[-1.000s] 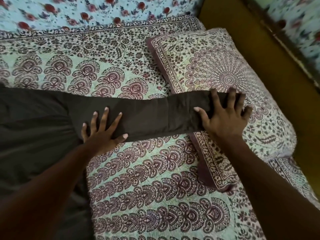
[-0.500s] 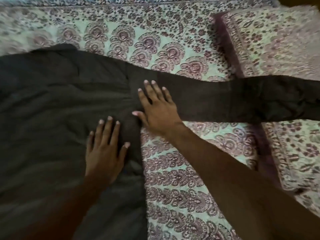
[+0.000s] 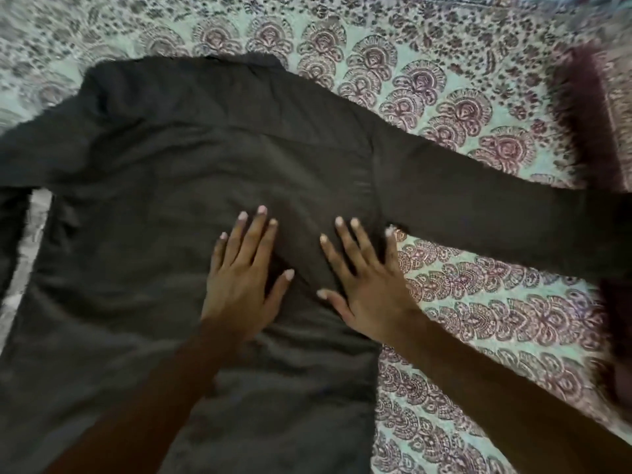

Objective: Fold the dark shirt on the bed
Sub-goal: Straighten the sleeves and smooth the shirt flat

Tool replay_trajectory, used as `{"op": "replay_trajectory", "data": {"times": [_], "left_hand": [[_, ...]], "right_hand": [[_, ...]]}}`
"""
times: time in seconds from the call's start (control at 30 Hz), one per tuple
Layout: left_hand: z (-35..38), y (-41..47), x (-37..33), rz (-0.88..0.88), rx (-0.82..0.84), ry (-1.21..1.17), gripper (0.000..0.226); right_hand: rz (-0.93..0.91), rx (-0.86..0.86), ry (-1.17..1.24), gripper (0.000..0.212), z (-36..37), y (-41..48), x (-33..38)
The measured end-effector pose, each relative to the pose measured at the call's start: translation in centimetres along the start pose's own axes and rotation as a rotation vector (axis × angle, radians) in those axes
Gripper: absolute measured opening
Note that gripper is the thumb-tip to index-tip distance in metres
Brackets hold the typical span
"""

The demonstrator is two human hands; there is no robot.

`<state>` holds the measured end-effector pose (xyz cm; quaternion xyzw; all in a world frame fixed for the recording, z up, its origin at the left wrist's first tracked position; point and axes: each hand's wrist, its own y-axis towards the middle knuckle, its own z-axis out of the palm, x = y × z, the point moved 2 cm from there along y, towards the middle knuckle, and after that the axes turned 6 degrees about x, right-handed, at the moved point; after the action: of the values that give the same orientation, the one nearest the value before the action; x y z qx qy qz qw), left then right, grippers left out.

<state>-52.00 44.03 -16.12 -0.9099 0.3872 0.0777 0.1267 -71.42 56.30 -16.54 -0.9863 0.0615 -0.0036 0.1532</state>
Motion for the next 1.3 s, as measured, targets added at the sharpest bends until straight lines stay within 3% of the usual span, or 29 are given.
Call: {"op": "replay_trajectory", "data": {"times": [0.13,0.2,0.33,0.43,0.57,0.73,0.8,0.93,1.0,1.07,1.13,1.3], "left_hand": [[2.5,-5.0,-0.3,0.189,0.163,0.152,0.091],[3.6,-9.5,-1.2,0.283,0.197,0.148,0.094],[4.1,-16.8,-2.1,0.432,0.237,0.079,0.088],[3.4,-15.7,-1.2,0.336,0.145,0.029,0.072],[1.6,-9.2,1.2,0.108,0.129,0.05,0.079],[3.2,-11.9,0.8,0.345,0.227,0.157,0.091],[3.9,-16.3,0.1,0.433,0.256,0.119,0.092],[4.6,-24.0,0.0,0.595,0.289,0.07,0.079],[4.1,-24.4,1.0,0.583,0.235,0.022,0.062],[3.0,-22.2,2.3,0.451,0.158,-0.029,0.056],[1.8,-18.8,3.6,0.333,0.153,-0.017,0.065],[2.4,-18.0,4.2,0.419,0.281,0.121,0.091]], "right_hand": [[0.01,-0.043,-0.058,0.081,0.0,-1.7,0.4],[0.069,-0.098,-0.012,0.081,-1.1,1.2,0.1],[0.073,-0.05,0.043,0.083,-1.3,6.4,1.6],[0.112,-0.031,0.087,0.08,0.2,4.2,3.6],[0.184,0.02,0.086,0.079,2.3,-5.6,6.1],[0.377,0.086,0.072,0.078,2.8,-12.3,8.5],[0.452,0.016,0.129,0.078,1.6,-10.2,9.6],[0.397,-0.072,0.278,0.073,0.8,-3.8,12.8],[0.443,-0.043,0.31,0.071,1.8,-3.6,14.1],[0.529,-0.043,0.31,0.073,2.9,-6.6,15.2],[0.573,-0.023,0.316,0.076,3.7,-11.1,16.4],[0.809,0.088,0.413,0.082,4.7,-19.6,20.1]]}}
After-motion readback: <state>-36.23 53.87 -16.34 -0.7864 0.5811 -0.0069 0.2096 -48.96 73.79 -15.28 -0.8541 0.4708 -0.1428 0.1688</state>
